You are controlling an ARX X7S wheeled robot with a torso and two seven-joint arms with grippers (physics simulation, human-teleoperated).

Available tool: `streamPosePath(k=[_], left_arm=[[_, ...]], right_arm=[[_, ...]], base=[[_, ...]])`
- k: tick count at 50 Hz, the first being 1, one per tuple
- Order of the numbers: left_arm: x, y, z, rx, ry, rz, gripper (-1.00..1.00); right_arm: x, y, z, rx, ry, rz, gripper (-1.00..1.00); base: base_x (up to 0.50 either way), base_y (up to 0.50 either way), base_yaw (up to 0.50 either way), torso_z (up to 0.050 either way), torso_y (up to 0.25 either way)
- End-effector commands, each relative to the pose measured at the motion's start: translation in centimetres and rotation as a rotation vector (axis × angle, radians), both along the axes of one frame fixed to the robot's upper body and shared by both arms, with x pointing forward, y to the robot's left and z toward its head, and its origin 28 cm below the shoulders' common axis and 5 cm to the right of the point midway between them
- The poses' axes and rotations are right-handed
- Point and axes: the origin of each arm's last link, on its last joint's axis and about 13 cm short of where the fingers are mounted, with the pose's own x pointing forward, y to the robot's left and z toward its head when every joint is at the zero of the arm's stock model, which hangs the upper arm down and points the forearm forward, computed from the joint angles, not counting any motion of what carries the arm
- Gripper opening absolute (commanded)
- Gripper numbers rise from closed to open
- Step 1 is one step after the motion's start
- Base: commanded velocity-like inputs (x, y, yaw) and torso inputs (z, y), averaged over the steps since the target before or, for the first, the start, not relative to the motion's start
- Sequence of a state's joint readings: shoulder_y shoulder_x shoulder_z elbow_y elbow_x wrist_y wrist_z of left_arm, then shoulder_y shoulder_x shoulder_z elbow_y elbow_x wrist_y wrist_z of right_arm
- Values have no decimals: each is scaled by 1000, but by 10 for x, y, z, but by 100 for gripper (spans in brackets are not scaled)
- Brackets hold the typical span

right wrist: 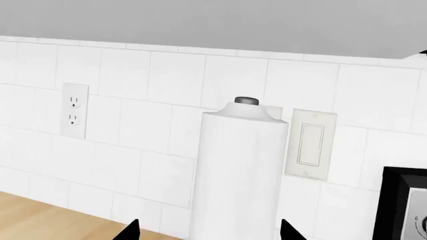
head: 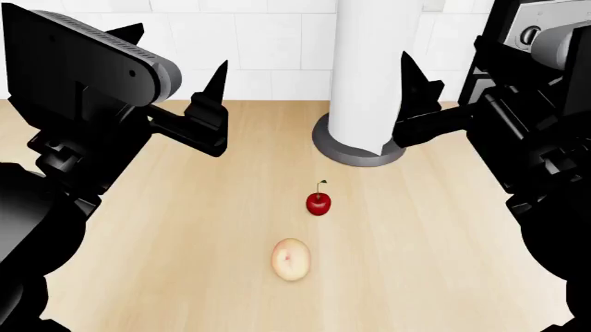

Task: Pick the cherry, apricot from the counter and place them in the cabinet. Then close the cabinet.

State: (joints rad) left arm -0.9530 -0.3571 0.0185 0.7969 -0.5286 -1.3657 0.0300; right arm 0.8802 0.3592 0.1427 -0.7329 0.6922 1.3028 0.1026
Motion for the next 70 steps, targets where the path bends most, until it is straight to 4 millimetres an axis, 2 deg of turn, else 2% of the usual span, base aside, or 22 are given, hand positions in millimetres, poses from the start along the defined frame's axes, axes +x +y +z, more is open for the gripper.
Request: streamPosePath(k=[1, 26, 47, 56, 70], left_arm=[[-1, 0, -2, -3, 3, -3, 100], [-3, 3, -9, -7, 11, 11, 100], [2, 2, -14, -3, 6, 22, 100], [4, 2, -16, -4, 11, 21, 100], [5, 3, -20, -5, 19, 28, 100]], right_arm=[[0, 2, -8, -62, 73, 54, 100], [5, 10, -8, -234, 272, 245, 100], [23, 8, -8, -296, 421, 439, 100], [35, 2, -15, -280, 452, 477, 100], [31, 1, -25, -312, 489, 555, 100]], base=[[0, 0, 0, 0, 0], [0, 0, 0, 0, 0], [0, 0, 0, 0, 0], [0, 0, 0, 0, 0], [0, 0, 0, 0, 0]])
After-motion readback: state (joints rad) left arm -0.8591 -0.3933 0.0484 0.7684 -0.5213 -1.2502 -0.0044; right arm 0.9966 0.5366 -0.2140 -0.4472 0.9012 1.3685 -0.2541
